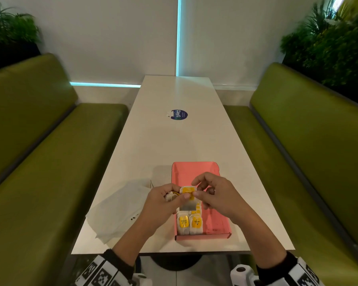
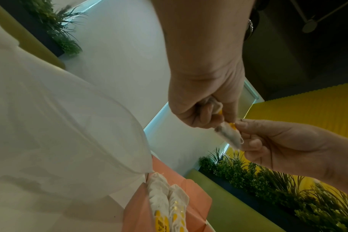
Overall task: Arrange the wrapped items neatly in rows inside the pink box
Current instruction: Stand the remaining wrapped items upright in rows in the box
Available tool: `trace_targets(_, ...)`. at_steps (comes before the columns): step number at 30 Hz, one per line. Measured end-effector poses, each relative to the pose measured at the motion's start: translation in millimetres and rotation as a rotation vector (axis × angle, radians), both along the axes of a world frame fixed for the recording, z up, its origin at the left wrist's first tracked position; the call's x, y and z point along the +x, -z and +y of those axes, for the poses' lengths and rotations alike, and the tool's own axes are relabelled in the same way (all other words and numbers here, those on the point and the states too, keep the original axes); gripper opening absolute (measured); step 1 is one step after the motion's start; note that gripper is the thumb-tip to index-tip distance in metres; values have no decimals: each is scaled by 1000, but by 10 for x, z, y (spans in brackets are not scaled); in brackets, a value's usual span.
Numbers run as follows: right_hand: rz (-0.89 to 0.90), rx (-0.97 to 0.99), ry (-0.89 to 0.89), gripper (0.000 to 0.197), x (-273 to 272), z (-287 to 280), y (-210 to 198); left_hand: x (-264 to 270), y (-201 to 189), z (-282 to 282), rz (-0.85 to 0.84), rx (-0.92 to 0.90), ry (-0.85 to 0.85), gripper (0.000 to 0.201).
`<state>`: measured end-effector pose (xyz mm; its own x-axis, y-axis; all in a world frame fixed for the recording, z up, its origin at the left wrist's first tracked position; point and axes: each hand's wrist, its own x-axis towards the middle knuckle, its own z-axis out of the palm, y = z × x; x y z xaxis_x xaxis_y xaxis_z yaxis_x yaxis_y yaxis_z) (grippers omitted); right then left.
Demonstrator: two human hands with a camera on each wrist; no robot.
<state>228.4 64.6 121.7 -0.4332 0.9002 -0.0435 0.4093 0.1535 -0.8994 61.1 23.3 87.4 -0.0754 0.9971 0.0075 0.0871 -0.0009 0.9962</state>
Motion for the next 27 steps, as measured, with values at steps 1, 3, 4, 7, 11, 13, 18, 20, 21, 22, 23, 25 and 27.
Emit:
trace_targets(1,-25,11,-1,18,7,2,11,0,10,3,2,1,-16,6)
trace_targets(3,-81,19,-20,16,24,9,31,-11,27,6,5,-2,-59,5)
trace_targets(4,-92,17,-25,16,32,10,30,-20,37,11,6,-6,-82,5)
trace_targets(7,-75,18,-24,14,62,14,-8,-46,78,32,51,1,-144,7)
trace_targets(11,-43,1,-110,13,58,-18,-73,-44,99,38,143,53,-189,5)
trace_targets(13,-83,6,-123,14,46,-18,-62,-40,104,39,160,85,-228,7)
trace_targets(18,-226,114,33,27,-14,21,18,9,131,14,158,196,-285,12)
trace_targets(20,-348,172,48,27,-62,25,60,29,169,-3,175,288,-286,10)
trace_targets(21,-402,196,44,23,-85,22,77,34,187,-11,205,352,-283,10)
trace_targets(22,-443,220,38,15,-105,20,94,40,198,-19,246,420,-275,13)
trace_targets(23,-473,241,34,13,-124,11,100,45,205,-28,286,478,-268,16)
trace_targets(25,-494,257,55,21,-148,4,126,59,204,-44,329,549,-269,19)
trace_targets(27,-467,269,102,22,-171,-11,117,66,215,-44,334,584,-273,22)
